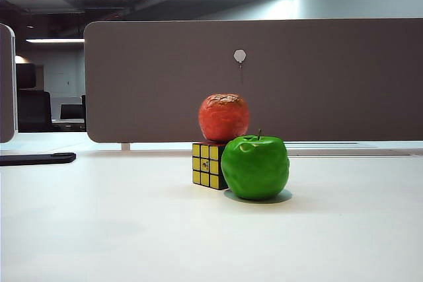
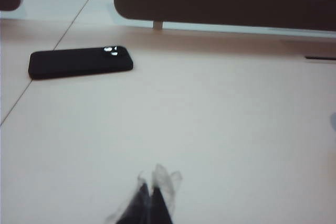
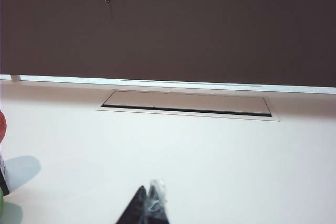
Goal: Move all the fruits on the tabletop near the face of the Rubik's cube that has the color most similar to each fruit.
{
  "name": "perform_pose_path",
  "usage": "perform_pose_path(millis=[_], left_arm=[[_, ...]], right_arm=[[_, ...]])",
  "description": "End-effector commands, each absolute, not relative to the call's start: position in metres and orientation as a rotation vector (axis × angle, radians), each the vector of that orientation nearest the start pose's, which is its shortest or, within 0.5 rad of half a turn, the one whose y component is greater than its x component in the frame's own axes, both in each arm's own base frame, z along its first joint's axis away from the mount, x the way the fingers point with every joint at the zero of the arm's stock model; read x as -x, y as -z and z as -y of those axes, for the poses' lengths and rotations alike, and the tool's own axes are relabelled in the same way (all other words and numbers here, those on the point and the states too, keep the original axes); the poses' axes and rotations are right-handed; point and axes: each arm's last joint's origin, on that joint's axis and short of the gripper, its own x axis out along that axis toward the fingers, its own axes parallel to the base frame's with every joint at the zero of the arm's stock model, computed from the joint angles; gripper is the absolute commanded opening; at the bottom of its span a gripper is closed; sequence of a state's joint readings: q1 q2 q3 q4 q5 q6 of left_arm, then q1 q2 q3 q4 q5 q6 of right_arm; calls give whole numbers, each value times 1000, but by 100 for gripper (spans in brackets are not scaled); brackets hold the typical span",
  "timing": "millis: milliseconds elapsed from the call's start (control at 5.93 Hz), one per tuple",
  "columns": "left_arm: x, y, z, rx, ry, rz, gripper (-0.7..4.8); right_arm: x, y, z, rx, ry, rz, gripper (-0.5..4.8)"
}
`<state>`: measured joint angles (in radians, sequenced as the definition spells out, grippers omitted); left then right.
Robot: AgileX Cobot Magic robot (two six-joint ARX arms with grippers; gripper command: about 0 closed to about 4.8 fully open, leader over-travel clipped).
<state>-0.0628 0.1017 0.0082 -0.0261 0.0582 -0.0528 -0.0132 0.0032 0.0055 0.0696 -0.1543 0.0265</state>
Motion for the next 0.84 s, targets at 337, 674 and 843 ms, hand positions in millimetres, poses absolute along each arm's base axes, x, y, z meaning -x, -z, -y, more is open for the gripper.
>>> perform_pose_path(millis=[337,674,843], left_arm=[[-102,-161,11,3,216,-76,-6],[-102,-181,6,45,56,131,-5],[-102,-181,6,45,56,132,-5]], right_arm=[[-97,-172,-3,-22,-147,84,-1],[-95,-184,-3,-7,-143,206,-1],[-95,-184,-3,-8,-143,206,-1]])
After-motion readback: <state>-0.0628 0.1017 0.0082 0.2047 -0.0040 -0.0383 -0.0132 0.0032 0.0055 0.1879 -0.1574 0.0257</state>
